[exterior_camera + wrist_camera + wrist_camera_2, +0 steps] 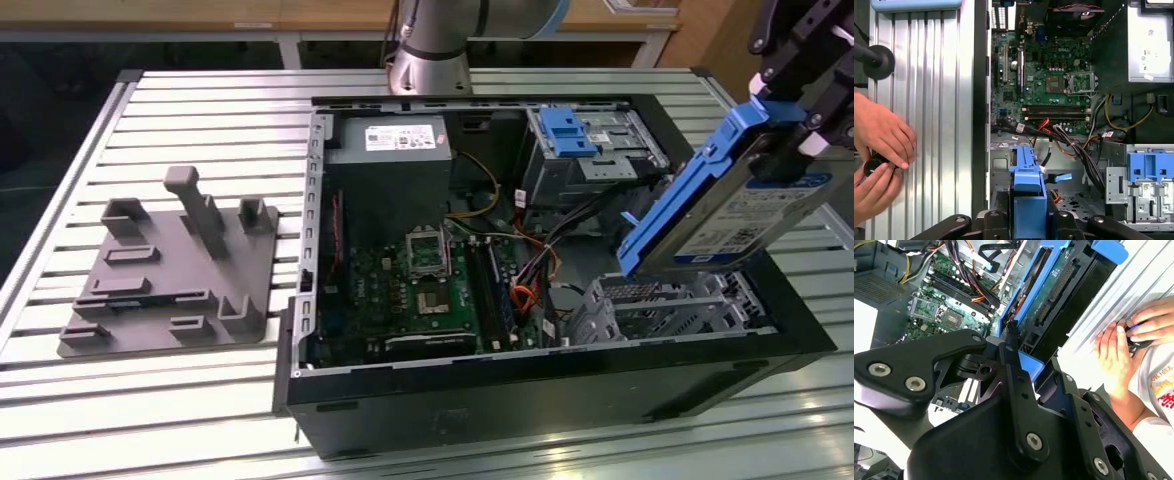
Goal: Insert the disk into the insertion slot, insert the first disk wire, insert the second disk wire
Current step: 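Insert the disk into the insertion slot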
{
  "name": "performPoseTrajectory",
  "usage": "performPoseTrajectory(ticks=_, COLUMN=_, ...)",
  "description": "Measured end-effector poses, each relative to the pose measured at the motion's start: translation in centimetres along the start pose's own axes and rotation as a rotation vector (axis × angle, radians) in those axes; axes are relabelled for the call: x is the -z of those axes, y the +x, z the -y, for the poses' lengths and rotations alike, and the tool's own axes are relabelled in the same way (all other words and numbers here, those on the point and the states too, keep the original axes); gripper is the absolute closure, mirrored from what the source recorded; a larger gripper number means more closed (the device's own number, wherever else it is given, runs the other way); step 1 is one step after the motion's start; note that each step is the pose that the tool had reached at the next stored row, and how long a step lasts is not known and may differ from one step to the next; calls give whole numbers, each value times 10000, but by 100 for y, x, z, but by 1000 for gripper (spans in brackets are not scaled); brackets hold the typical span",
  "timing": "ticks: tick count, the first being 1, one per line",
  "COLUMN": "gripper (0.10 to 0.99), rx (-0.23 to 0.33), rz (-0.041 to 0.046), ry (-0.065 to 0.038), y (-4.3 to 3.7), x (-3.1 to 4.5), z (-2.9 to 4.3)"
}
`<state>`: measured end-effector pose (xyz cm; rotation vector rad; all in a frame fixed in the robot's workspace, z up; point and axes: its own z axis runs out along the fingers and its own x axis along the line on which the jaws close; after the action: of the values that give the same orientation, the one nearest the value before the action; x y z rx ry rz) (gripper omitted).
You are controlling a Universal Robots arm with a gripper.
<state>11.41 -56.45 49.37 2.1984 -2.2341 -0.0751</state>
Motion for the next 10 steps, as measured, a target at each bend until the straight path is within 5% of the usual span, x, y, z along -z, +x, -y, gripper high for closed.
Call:
performPoseTrajectory(ticks=6, gripper=722, rx=34, rz=347, ry=15, y=32, x=1, z=-3)
performPoseTrajectory(ticks=10, gripper=722, rx=36, rz=373, ry=15, y=34, x=1, z=-3)
